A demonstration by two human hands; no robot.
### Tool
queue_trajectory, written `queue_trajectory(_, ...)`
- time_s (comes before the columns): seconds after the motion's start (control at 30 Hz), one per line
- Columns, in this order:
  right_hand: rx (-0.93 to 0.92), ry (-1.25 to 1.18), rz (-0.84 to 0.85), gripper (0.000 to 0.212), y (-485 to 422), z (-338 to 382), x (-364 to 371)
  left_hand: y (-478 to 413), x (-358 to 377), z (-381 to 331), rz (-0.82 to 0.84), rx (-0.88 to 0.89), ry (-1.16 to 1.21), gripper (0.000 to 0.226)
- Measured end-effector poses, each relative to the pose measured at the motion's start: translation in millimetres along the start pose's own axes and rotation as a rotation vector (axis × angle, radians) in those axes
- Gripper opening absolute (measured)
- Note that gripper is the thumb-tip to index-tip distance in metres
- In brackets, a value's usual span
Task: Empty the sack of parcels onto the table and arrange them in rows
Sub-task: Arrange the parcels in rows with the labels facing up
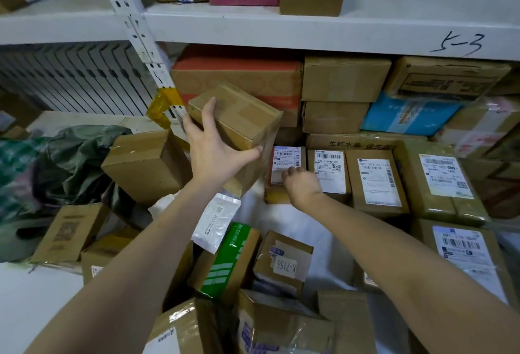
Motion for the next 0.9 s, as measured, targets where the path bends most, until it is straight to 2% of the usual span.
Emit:
queue_trajectory(0.07,0.126,-0.196,0.028,0.031,-1,-16,-10,5,0,-7,0.02,0.006,0.007,0.118)
queue_trajectory(0.1,0.256,-0.372,0.003,0.025,-3,-29,-15,9,0,-11,0.037,0.013,0.014,0.118)
queue_trajectory(0.17,0.605,-0.877,-0.028,0.021,2,-54,-22,17,-2,-23,0.062,0.037,0.061,0.117)
queue_trajectory(0.2,0.793,-1.173,0.047,0.028,10,-57,-17,24,-3,-29,0.066,0.049,0.096,0.117)
queue_trajectory(0.27,1.051,-1.658,0.435,0.063,44,-35,-14,36,-14,-47,0.021,0.082,0.173,0.117)
queue_trajectory(0.3,1.059,-1.87,0.619,0.078,59,-20,-24,43,-21,-57,-0.018,0.105,0.198,0.117)
queue_trajectory(0.33,1.006,-2.063,0.722,0.087,69,-9,-41,48,-26,-66,-0.051,0.141,0.212,0.118)
queue_trajectory(0.37,0.923,-2.228,0.724,0.092,77,-6,-63,55,-29,-77,-0.063,0.2,0.217,0.119)
queue_trajectory(0.43,0.845,-2.427,0.56,0.083,85,-15,-94,74,-29,-97,-0.044,0.387,0.219,0.117)
queue_trajectory(0.5,0.915,-2.443,0.41,0.072,97,-28,-108,94,-31,-113,-0.05,0.57,0.272,0.108)
queue_trajectory(0.57,0.967,-2.392,0.305,0.058,110,-39,-111,106,-36,-123,-0.058,0.661,0.309,0.104)
queue_trajectory(0.63,1.004,-2.394,0.176,0.052,120,-56,-107,113,-38,-122,-0.014,0.756,0.275,0.115)
queue_trajectory(0.7,1.01,-2.406,0.022,0.049,129,-81,-103,119,-37,-111,0.041,0.786,0.217,0.115)
queue_trajectory(0.73,1.008,-2.415,-0.04,0.05,133,-93,-103,115,-35,-100,0.065,0.675,0.218,0.109)
queue_trajectory(0.77,0.992,-2.443,-0.08,0.051,138,-101,-103,109,-34,-87,0.091,0.466,0.268,0.102)
queue_trajectory(0.83,0.964,-2.421,-0.132,0.052,147,-113,-101,105,-22,-58,0.167,-0.064,0.447,0.078)
queue_trajectory(0.9,0.933,-2.336,-0.141,0.056,155,-115,-99,120,-4,-53,0.36,-0.559,0.621,0.043)
Point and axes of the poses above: each hand's wrist, its own y-axis away from the middle knuckle, its own x-axis out of the palm, z = x × y, the point moved 9 cm from there along -y, towards the middle knuckle, and after that the axes turned 15 degrees about -z, right-handed, at the moved point
